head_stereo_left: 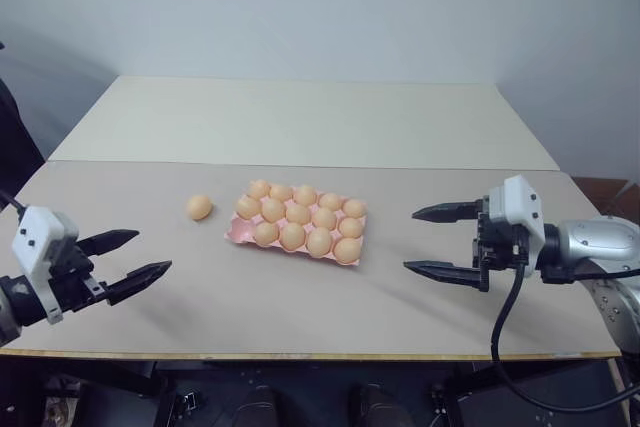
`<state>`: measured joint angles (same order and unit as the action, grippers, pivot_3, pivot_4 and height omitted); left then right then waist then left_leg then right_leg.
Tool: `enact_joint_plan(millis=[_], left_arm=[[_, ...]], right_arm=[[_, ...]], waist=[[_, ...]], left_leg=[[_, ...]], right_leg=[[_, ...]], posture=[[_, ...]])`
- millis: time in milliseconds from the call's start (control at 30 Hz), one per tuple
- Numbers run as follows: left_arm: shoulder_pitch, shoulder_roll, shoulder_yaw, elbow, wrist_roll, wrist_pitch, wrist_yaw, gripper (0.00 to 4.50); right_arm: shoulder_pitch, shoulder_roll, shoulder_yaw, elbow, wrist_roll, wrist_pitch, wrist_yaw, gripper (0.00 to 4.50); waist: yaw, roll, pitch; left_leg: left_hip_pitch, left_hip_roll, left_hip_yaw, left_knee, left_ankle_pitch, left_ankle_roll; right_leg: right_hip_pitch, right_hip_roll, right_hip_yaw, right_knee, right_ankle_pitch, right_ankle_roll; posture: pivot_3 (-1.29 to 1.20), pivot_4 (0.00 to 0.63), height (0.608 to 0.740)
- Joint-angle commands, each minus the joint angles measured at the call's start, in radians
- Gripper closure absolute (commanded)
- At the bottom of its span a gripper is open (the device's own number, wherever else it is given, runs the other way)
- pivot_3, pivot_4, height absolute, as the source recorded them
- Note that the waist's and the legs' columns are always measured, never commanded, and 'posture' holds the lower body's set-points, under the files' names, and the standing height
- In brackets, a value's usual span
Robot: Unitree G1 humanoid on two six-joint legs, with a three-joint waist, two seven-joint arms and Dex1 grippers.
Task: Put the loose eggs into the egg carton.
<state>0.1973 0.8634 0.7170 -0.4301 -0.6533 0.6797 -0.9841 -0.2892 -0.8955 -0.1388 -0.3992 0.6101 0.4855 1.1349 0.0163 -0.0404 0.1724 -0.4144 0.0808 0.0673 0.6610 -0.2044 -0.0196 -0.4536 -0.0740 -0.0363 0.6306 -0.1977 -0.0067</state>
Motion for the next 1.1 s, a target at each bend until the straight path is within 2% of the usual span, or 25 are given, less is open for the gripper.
enact_joint_plan(millis=[33, 167, 300, 433, 600, 800, 1000, 1100], left_arm=[[0.008, -0.001, 0.037, -0.045, -0.031, 0.006, 0.027, 0.02], [0.009, 0.004, 0.032, -0.047, -0.041, 0.008, 0.046, 0.02], [-0.079, 0.031, -0.047, -0.017, 0.001, 0.061, 0.160, 0.02], [-0.261, 0.043, -0.170, 0.086, 0.048, 0.151, 0.316, 0.02], [-0.536, 0.002, -0.357, 0.300, 0.143, 0.188, 0.436, 0.02], [-0.785, -0.079, -0.540, 0.634, 0.268, 0.100, 0.427, 0.02], [-0.897, -0.154, -0.642, 0.851, 0.372, 0.012, 0.414, 0.02], [-0.927, -0.179, -0.658, 0.946, 0.393, -0.051, 0.376, 0.66]], right_arm=[[-0.023, -0.008, -0.016, 0.000, 0.004, -0.026, 0.013, 0.00], [-0.029, -0.007, -0.014, 0.004, 0.002, -0.026, 0.017, 0.00], [-0.021, -0.004, -0.018, -0.009, 0.003, -0.023, 0.009, 0.00], [-0.015, -0.003, -0.022, -0.025, 0.006, -0.018, -0.005, 0.00], [0.001, -0.009, -0.033, -0.047, 0.015, -0.013, -0.013, 0.00], [-0.001, -0.012, -0.031, -0.056, 0.011, -0.013, -0.018, 0.00], [0.010, -0.019, -0.046, -0.083, 0.023, -0.004, -0.030, 0.00], [0.022, -0.023, -0.060, -0.094, 0.030, 0.002, -0.035, 0.00]], waist=[[-0.003, 0.000, 0.000], [-0.004, 0.000, 0.000], [-0.001, 0.000, 0.000], [0.006, 0.000, 0.000], [0.006, 0.000, 0.000], [0.004, -0.001, 0.000], [-0.003, -0.001, 0.000], [-0.004, -0.001, 0.000]], left_leg=[[0.000, 0.000, 0.000, 0.000, 0.000, 0.000], [0.000, 0.000, 0.000, 0.000, 0.000, 0.000], [0.000, 0.000, 0.000, 0.000, 0.000, 0.000], [0.001, 0.000, 0.000, 0.000, 0.000, 0.000], [0.000, -0.001, -0.001, 0.000, 0.000, 0.000], [0.000, -0.002, -0.001, 0.000, 0.000, 0.000], [0.000, -0.002, -0.001, 0.000, 0.000, 0.001], [0.000, -0.002, -0.001, 0.000, 0.000, 0.001]], right_leg=[[0.000, 0.000, 0.000, 0.000, 0.000, 0.000], [0.000, 0.001, 0.000, 0.000, 0.000, 0.000], [0.000, 0.001, 0.000, 0.000, 0.000, 0.000], [0.001, 0.001, 0.000, 0.001, 0.000, 0.001], [0.001, 0.001, 0.000, 0.000, 0.004, 0.006], [0.002, 0.001, 0.001, 0.000, 0.005, 0.007], [0.002, 0.001, 0.001, 0.000, 0.005, 0.007], [0.002, 0.001, 0.001, 0.000, 0.005, 0.007]], posture=[[0.00, 0.150, 0.740], [0.00, 0.150, 0.740], [0.00, 0.150, 0.740], [0.00, 0.150, 0.740], [0.00, 0.150, 0.740], [0.00, 0.150, 0.740], [0.00, 0.150, 0.740], [0.00, 0.150, 0.740]])
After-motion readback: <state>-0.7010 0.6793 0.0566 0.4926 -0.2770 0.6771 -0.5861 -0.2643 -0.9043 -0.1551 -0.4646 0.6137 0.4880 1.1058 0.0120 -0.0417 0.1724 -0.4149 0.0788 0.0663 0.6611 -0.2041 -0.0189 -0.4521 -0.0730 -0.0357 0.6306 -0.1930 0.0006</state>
